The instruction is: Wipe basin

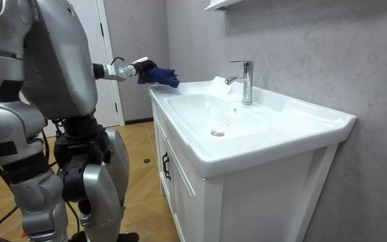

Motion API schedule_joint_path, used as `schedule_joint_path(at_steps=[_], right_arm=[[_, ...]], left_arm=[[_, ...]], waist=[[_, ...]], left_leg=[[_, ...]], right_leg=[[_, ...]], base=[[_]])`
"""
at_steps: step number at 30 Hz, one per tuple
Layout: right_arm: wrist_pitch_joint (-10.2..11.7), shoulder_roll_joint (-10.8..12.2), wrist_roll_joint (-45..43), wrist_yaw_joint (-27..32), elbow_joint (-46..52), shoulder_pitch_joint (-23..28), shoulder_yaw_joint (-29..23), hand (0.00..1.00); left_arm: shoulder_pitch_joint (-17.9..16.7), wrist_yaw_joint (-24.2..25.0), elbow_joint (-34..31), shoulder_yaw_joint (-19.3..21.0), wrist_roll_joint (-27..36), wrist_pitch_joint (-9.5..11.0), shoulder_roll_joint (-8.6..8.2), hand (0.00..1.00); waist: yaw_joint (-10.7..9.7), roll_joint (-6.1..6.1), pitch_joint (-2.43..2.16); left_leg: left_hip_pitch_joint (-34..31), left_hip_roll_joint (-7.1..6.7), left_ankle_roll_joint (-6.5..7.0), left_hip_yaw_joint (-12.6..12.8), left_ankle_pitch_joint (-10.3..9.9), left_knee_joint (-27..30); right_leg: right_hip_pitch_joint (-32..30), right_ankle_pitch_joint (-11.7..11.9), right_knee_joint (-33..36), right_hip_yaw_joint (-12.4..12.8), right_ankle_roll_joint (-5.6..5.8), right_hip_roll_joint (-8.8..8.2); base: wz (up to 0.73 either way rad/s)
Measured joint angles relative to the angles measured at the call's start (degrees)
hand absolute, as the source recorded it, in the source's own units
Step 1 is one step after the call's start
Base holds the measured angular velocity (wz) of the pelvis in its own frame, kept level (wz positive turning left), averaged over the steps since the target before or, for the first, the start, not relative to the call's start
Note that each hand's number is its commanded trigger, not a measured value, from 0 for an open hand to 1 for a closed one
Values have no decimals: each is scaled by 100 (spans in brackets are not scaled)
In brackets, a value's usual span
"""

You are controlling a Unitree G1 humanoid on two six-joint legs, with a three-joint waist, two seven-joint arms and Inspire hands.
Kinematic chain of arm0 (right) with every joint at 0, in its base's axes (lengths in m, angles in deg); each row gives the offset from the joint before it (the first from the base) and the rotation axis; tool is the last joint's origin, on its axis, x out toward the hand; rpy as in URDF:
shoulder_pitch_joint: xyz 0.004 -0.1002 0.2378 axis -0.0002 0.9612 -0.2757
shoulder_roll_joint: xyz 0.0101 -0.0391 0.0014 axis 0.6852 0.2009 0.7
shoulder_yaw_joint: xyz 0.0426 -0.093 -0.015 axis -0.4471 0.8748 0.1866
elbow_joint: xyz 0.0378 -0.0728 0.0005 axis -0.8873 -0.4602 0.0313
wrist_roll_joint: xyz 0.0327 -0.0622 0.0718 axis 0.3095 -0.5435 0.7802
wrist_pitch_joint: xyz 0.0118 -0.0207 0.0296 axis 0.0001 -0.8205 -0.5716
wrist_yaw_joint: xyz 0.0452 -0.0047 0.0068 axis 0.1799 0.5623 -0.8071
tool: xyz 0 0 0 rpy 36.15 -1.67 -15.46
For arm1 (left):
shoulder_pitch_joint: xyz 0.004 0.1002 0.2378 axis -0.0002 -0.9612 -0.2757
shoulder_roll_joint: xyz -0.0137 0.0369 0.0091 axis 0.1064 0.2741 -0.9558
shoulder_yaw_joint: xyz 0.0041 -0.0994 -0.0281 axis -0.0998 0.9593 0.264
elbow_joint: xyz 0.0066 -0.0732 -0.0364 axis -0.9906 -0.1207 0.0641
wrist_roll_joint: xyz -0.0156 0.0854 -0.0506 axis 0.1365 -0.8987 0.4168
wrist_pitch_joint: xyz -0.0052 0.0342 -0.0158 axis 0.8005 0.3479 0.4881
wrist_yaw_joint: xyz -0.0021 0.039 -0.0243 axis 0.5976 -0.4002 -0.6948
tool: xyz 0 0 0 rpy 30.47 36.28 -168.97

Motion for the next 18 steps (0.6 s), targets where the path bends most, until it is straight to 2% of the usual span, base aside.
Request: schedule_joint_path(at_steps=[4,11,18], right_arm=[[-6,1,0,1,3,1,0,0],[-9,1,0,5,27,-5,-3,0],[-6,-1,-36,13,26,-6,-16,0]], left_arm=[[0,7,0,0,0,0,-1,100],[3,7,-75,1,-4,-23,0,100],[188,-8,-87,63,-504,-32,4,100]], waist=[[-7,-17,11],[-12,7,6],[5,63,-7]], left_leg=[[-6,0,0,0,0,-1],[-15,0,0,1,0,-1],[-10,0,0,4,0,4]], right_leg=[[-3,0,-1,0,0,0],[-17,0,-4,5,0,1],[-22,0,5,17,0,1]], base=[[0],[0],[0]])
